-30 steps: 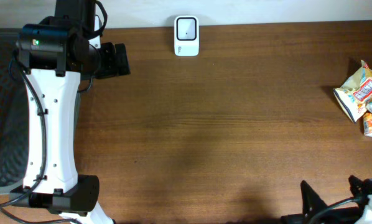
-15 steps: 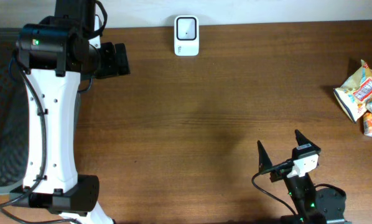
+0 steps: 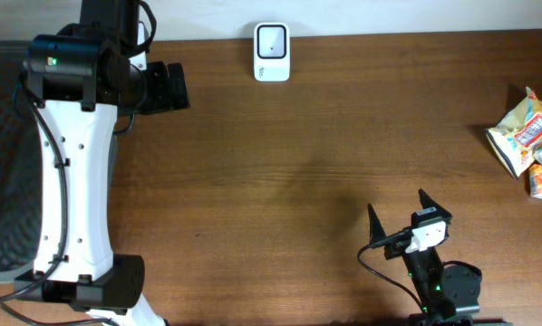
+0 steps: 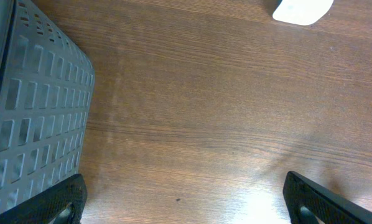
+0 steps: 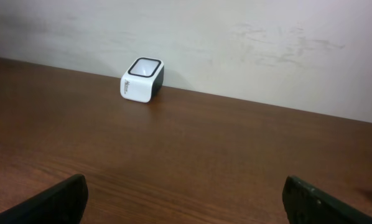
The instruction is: Scan the item barcode
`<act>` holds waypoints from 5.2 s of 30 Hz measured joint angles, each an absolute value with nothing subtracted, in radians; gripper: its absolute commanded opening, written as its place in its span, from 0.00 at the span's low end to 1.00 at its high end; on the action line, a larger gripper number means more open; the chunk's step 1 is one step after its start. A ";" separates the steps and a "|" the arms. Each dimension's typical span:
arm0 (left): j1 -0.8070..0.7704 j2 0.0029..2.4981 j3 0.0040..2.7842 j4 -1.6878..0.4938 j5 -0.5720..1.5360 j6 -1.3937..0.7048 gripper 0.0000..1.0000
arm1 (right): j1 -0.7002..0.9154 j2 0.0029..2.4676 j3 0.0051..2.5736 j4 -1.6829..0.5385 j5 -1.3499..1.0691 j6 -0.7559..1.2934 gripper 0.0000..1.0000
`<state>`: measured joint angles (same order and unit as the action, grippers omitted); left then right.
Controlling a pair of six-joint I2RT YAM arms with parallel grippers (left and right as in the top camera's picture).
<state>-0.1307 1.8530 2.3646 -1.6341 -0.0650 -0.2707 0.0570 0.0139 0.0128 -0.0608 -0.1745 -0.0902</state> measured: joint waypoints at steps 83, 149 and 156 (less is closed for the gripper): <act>0.055 0.011 0.017 -0.083 -0.056 -0.093 0.99 | 0.060 0.010 0.013 -0.063 -0.155 -0.090 0.99; -0.004 0.011 0.017 -0.086 -0.034 -0.022 0.99 | 0.060 0.010 0.013 -0.078 -0.004 -0.027 0.99; -0.004 0.011 0.017 -0.086 -0.034 -0.022 0.99 | 0.060 0.010 0.013 -0.078 -0.004 -0.027 0.98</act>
<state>-0.0044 0.0109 0.0166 -0.0856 -0.0338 -0.0223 0.0597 0.0101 0.0128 -0.0780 -0.0036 -0.0269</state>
